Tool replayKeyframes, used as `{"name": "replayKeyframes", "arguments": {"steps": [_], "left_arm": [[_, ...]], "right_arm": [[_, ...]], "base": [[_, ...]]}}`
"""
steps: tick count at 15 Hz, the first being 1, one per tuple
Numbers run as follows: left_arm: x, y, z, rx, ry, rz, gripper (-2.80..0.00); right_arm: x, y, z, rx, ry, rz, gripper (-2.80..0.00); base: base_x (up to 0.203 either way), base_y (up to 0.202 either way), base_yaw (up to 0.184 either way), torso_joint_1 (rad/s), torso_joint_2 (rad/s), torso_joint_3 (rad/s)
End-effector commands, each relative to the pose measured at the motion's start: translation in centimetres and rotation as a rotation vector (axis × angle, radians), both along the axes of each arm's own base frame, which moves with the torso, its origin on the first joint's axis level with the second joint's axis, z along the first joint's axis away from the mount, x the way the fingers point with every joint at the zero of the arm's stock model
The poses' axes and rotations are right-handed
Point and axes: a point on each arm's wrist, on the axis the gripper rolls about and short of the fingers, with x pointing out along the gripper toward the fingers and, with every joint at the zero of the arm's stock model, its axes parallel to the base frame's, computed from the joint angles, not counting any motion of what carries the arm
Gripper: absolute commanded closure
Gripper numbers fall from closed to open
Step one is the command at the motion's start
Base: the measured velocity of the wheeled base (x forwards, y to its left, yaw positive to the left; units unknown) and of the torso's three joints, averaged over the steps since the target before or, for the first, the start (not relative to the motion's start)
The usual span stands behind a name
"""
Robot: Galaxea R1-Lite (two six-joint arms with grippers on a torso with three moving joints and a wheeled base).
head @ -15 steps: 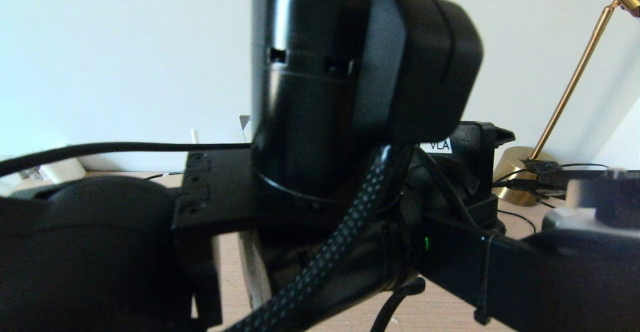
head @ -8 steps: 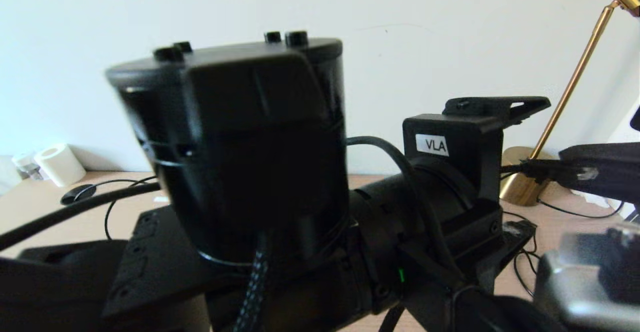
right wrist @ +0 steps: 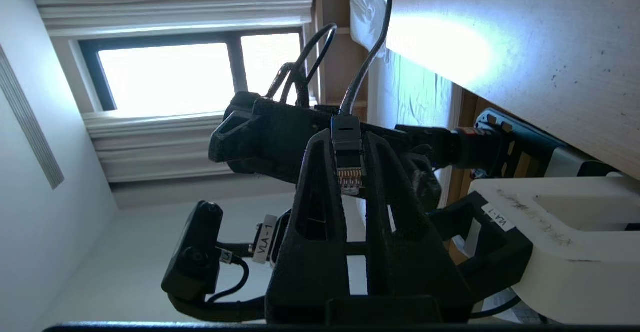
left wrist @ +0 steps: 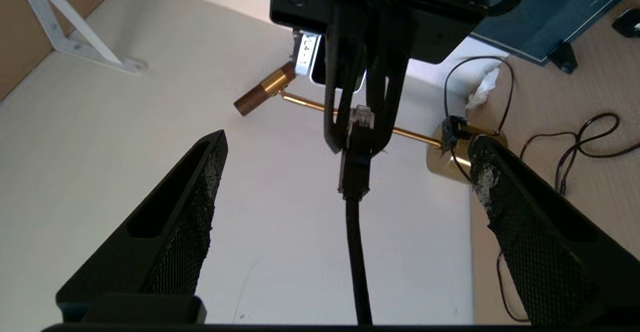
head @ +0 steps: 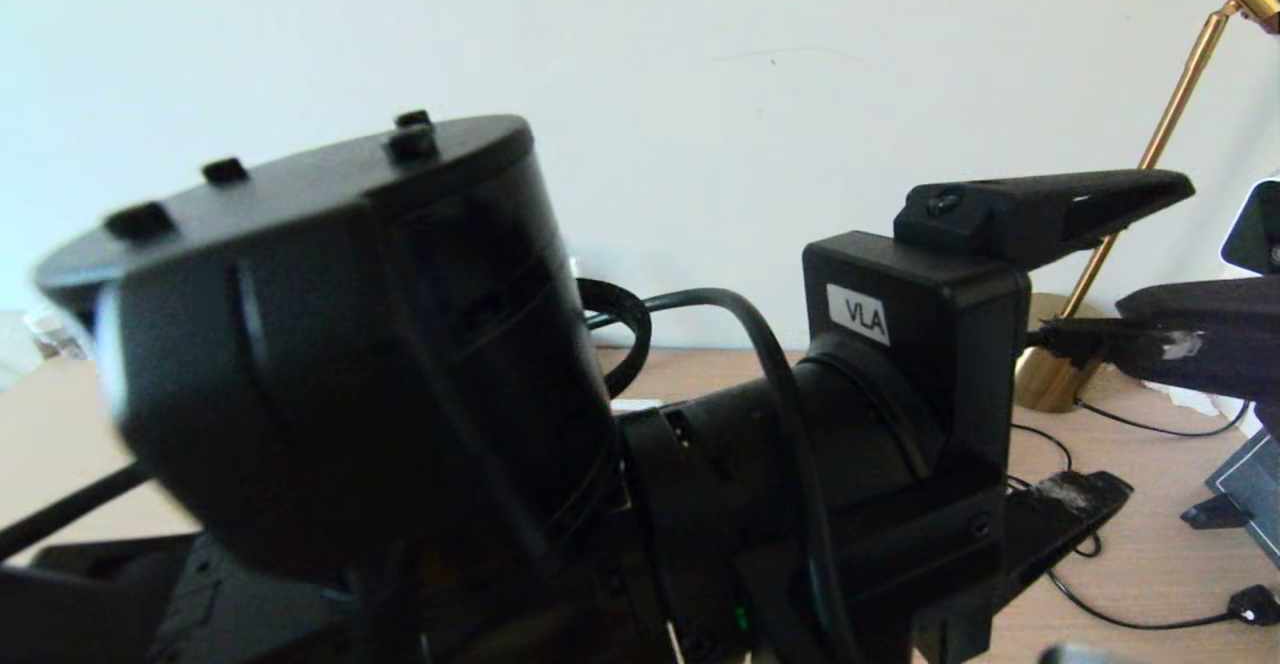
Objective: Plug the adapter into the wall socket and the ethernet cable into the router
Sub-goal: Hand it to the other hand
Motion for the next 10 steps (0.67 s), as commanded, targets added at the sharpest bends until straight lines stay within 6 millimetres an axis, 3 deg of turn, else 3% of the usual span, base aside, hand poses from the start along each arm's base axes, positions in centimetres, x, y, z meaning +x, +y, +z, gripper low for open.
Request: {"name": "replayKeyframes", "arguments": {"steps": [1, 10], "left_arm": [[0.0, 0.1, 0.0, -0.006, -0.011, 0.000, -2.80], [1.3, 0.8, -0.4, 0.007, -0.029, -0.047, -2.80]], "right_arm": [[-0.1, 0.0, 0.0, 0.004, 0.007, 0.010, 0.00], [-1.2, -0.2, 0.1, 0.009, 0.001, 0.044, 0.00]], "base": [[0.000, 0.000, 0.000, 0.000, 0.00, 0.000], [0.000, 0.000, 0.000, 0.000, 0.00, 0.000]]}}
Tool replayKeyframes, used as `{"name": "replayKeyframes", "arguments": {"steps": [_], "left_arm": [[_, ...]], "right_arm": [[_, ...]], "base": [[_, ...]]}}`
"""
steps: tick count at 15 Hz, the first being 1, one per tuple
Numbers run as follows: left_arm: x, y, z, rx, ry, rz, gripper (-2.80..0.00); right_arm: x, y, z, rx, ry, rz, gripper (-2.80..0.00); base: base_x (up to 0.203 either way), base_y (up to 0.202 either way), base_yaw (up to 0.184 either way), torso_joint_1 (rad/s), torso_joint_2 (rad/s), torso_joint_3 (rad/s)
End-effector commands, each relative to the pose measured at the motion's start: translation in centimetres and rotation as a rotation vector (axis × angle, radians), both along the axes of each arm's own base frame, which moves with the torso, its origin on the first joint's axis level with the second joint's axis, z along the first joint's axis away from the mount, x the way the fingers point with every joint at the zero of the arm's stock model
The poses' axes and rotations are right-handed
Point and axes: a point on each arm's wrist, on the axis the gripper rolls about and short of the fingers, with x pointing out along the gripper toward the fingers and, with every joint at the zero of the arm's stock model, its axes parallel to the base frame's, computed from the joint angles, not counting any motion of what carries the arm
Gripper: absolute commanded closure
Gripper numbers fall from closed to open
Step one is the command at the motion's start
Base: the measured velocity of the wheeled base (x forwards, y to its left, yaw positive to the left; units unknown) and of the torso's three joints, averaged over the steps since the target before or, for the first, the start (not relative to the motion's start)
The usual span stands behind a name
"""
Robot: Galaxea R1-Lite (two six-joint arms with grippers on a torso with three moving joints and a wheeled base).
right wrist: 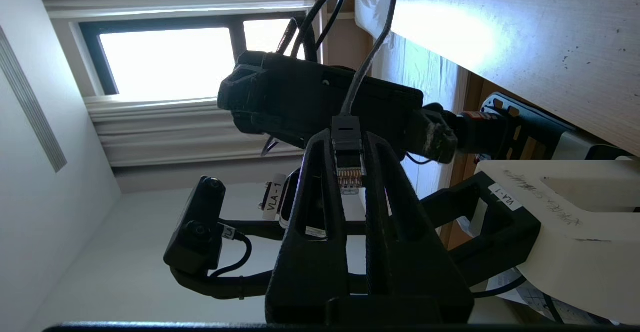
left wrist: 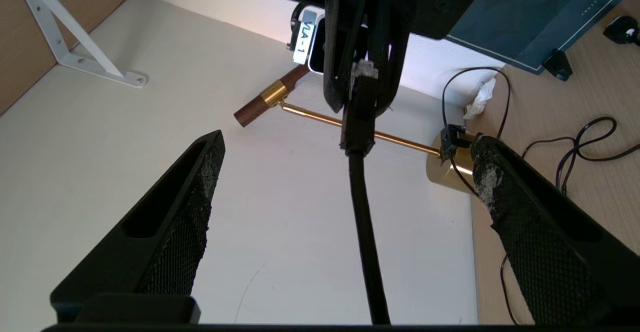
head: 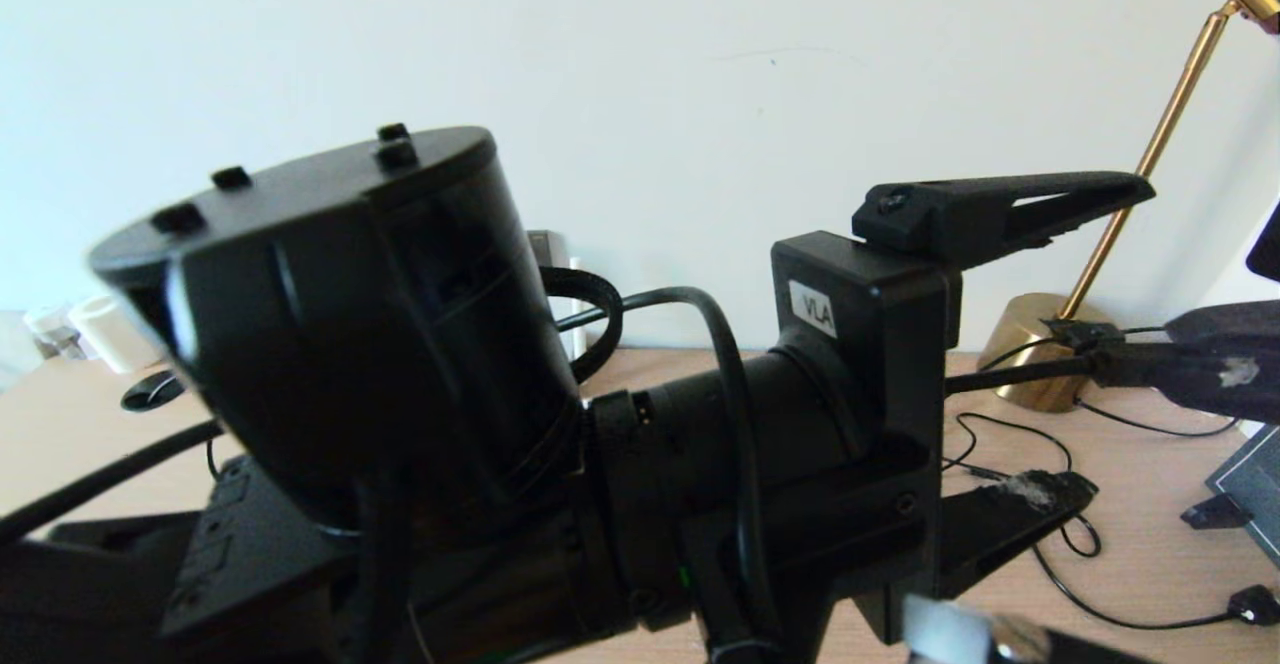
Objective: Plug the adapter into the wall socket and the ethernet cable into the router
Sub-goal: Hand it to the other hand
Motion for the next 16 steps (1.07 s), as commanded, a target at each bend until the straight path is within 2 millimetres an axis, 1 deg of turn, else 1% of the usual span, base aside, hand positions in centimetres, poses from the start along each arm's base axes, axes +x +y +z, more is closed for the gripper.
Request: {"name": "replayKeyframes", "arguments": {"steps": [1, 10, 11, 16], "left_arm": [[0.09, -0.06, -0.07, -0.001, -0.009, 0.000, -2.80], [0.27, -0.60, -0.53, -0.001, -0.012, -0.016, -2.80], [0.29, -0.64, -0.58, 0.000, -0.011, -0.016, 0.00], [0.14, -0.66, -0.57, 0.000, -0.011, -0.021, 0.00]], "right_arm": [[0.06, 0.04, -0.02, 0.002, 0.008, 0.007, 0.00], [0.46, 0.13, -0.18, -0.001, 0.016, 0.005, 0.00], [0.46, 0.13, -0.18, -0.001, 0.016, 0.005, 0.00], [0.46, 0.13, -0.18, -0.001, 0.015, 0.005, 0.00]], "base": [[0.000, 0.000, 0.000, 0.000, 0.00, 0.000], [0.000, 0.000, 0.000, 0.000, 0.00, 0.000], [0.000, 0.000, 0.000, 0.000, 0.00, 0.000], [0.000, 0.000, 0.000, 0.000, 0.00, 0.000]]}}
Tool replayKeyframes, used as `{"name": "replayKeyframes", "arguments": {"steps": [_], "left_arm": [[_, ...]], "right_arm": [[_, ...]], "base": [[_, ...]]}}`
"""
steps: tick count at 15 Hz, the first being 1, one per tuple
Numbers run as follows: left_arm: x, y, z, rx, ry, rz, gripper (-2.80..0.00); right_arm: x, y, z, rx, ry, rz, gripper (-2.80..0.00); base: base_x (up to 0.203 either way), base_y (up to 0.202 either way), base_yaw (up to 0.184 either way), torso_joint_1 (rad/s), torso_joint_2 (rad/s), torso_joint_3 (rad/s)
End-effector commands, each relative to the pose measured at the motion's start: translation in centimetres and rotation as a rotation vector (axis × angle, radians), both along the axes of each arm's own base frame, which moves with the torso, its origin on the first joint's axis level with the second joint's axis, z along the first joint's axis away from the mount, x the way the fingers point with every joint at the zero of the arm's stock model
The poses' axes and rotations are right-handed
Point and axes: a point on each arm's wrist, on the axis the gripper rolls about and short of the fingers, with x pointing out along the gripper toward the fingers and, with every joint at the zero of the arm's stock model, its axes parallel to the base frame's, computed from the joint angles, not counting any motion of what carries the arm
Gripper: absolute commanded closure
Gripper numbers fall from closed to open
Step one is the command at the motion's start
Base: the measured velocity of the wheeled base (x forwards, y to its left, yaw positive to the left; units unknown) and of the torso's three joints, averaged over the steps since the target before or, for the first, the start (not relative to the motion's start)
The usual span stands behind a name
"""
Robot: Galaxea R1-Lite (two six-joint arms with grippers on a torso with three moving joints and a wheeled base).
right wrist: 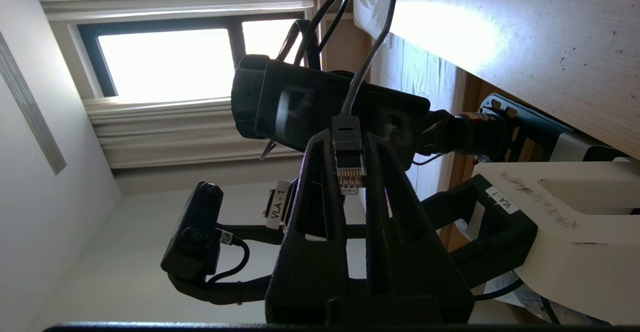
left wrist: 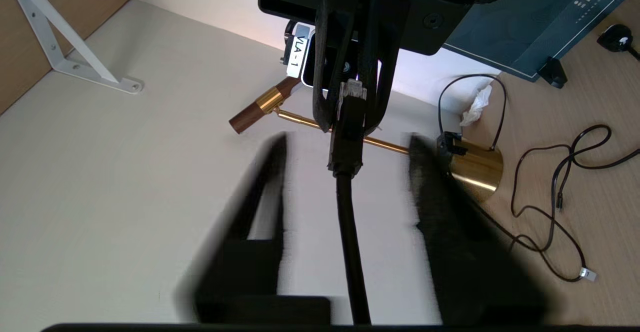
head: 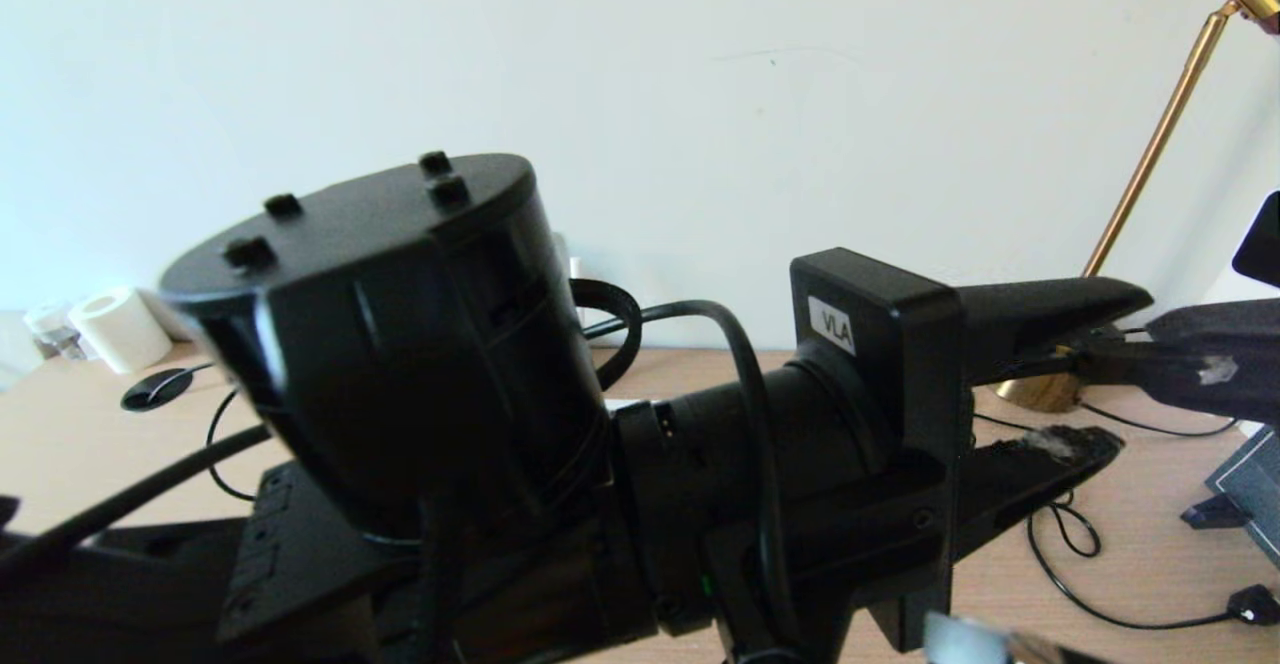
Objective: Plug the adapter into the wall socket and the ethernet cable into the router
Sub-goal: Hand it to the other hand
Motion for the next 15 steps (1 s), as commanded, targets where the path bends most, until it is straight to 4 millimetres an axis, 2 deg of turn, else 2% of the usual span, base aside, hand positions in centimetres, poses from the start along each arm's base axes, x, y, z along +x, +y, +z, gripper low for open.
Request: {"name": "replayKeyframes", "arguments": {"steps": [1, 11, 12, 15], "left_arm": [[-0.09, -0.10, -0.03, -0.001, -0.009, -0.004, 0.00], [-0.50, -0.71, -0.37, 0.008, -0.005, -0.019, 0.00], [-0.58, -0.69, -0.33, 0.007, -0.005, -0.021, 0.00], [-0.81, -0.52, -0.30, 0.007, -0.005, -0.025, 0.00]], "right_arm": [[0.03, 0.02, -0.01, 0.002, 0.008, 0.006, 0.00], [-0.05, -0.01, -0.30, -0.008, -0.014, 0.005, 0.00], [-0.10, -0.01, -0.30, -0.007, -0.014, 0.007, -2.80], [-0.20, -0.07, -0.20, -0.007, -0.029, 0.000, -2.80]], "base": [[0.000, 0.000, 0.000, 0.000, 0.00, 0.000], [0.000, 0.000, 0.000, 0.000, 0.00, 0.000], [0.000, 0.000, 0.000, 0.000, 0.00, 0.000], [0.000, 0.000, 0.000, 0.000, 0.00, 0.000]]}}
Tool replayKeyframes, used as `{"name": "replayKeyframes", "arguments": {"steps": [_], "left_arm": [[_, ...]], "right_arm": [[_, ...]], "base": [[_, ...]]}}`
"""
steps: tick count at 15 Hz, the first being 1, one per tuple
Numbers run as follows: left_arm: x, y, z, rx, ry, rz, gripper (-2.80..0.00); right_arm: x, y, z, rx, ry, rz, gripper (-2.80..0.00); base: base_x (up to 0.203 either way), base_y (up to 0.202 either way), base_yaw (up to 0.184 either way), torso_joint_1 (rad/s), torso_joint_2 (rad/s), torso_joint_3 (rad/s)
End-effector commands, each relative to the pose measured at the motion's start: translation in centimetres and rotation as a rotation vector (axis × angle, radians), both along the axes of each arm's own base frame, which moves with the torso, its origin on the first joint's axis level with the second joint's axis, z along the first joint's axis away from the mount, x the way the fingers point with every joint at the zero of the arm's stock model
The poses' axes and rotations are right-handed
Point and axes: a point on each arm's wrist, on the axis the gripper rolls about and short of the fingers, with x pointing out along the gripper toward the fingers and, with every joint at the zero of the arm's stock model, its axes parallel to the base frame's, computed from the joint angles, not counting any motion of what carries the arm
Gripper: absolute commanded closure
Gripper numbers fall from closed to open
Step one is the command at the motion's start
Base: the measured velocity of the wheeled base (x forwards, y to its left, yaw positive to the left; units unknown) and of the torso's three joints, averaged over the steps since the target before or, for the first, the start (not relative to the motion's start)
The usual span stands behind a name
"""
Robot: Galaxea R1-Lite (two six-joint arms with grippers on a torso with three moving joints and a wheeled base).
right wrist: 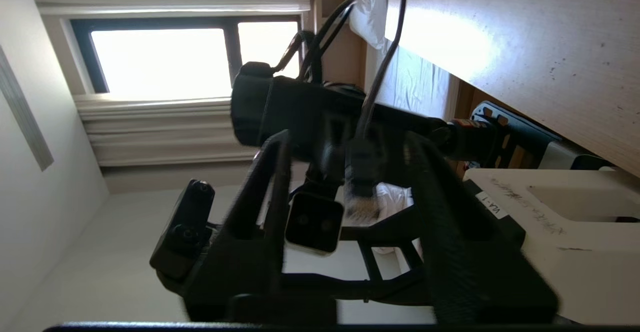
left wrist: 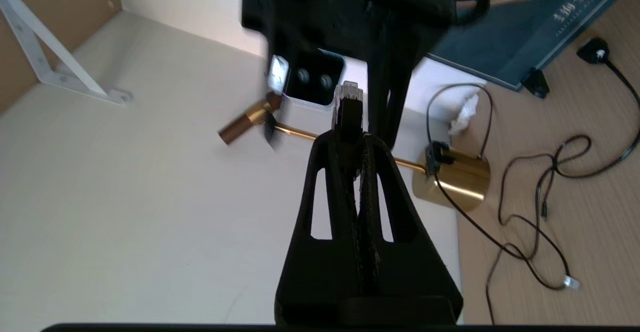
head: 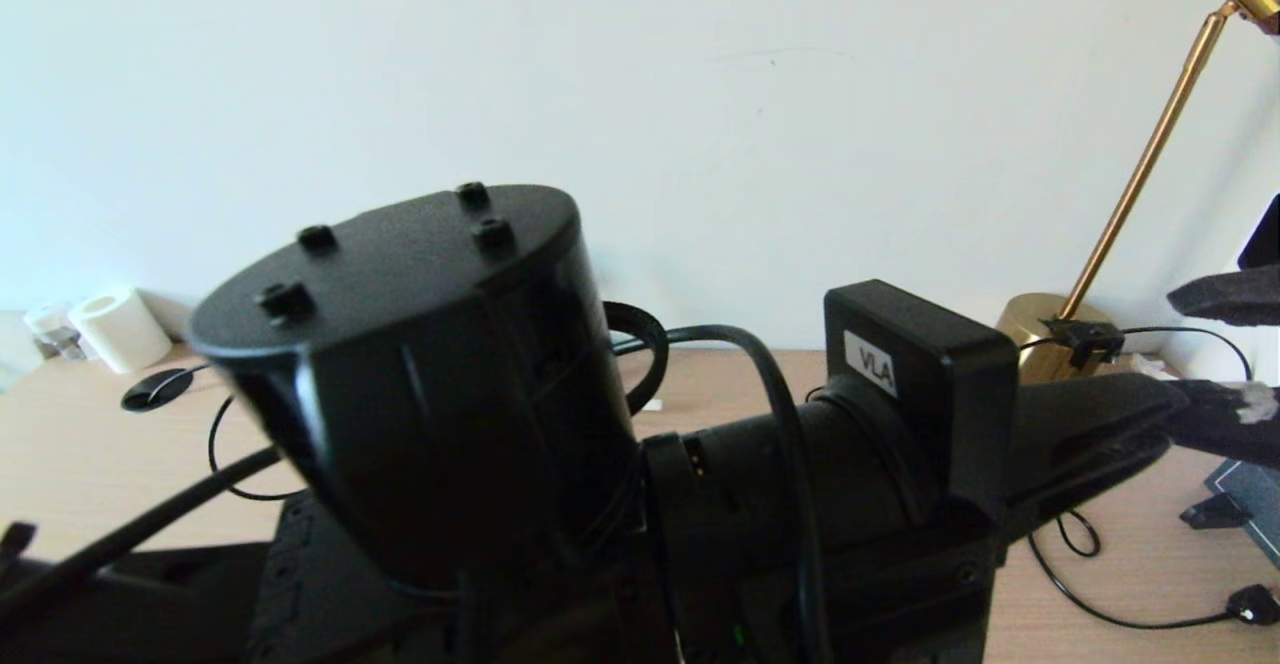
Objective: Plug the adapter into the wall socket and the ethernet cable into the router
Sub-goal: Hand it to the other hand, then align cable and router interface
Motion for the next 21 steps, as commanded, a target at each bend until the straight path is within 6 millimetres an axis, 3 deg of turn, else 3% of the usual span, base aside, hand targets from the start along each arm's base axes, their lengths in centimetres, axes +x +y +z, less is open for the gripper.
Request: {"name": "replayKeyframes", "arguments": {"steps": [1, 4, 6, 9, 11, 15, 17, 19, 21], "left_arm": [[-0.2, 0.3, 0.1, -0.004, -0.010, 0.002, 0.00], [-0.7, 2.0, 1.1, -0.045, 0.033, 0.051, 0.00], [-1.1, 3.8, 2.4, -0.159, 0.222, 0.177, 0.00], [-2.9, 6.2, 4.5, -0.362, 0.490, 0.286, 0.00], [-3.3, 7.6, 5.2, -0.476, 0.648, 0.348, 0.00], [-2.5, 9.1, 5.3, -0.695, 0.902, 0.478, 0.00], [-1.7, 9.6, 4.6, -0.694, 0.904, 0.527, 0.00], [-1.3, 9.7, 3.0, -0.653, 0.909, 0.569, 0.00], [1.1, 10.7, 1.8, -0.683, 0.920, 0.669, 0.00]], "right_arm": [[-0.4, -0.1, 0.2, 0.007, -0.013, 0.004, -2.80], [-2.1, -0.8, 1.0, 0.001, -0.152, -0.094, -2.80], [-2.8, -1.5, 1.1, -0.080, -0.353, -0.243, -2.80], [-3.8, -2.7, -0.3, -0.442, -0.648, -0.604, -2.80], [-6.2, -3.6, -1.8, -0.700, -0.818, -0.752, -2.80], [-12.1, -5.1, -5.2, -0.989, -1.055, -0.910, -2.80], [-13.2, -5.5, -7.3, -1.074, -1.074, -0.933, -2.80], [-13.8, -5.6, -8.0, -1.085, -1.086, -0.940, -2.80], [-14.4, -5.7, -8.8, -1.074, -1.101, -0.946, -2.80]], "base": [[0.000, 0.000, 0.000, 0.000, 0.00, 0.000], [0.000, 0.000, 0.000, 0.000, 0.00, 0.000], [0.000, 0.000, 0.000, 0.000, 0.00, 0.000], [0.000, 0.000, 0.000, 0.000, 0.00, 0.000], [0.000, 0.000, 0.000, 0.000, 0.00, 0.000], [0.000, 0.000, 0.000, 0.000, 0.00, 0.000], [0.000, 0.000, 0.000, 0.000, 0.00, 0.000], [0.000, 0.000, 0.000, 0.000, 0.00, 0.000], [0.000, 0.000, 0.000, 0.000, 0.00, 0.000]]}}
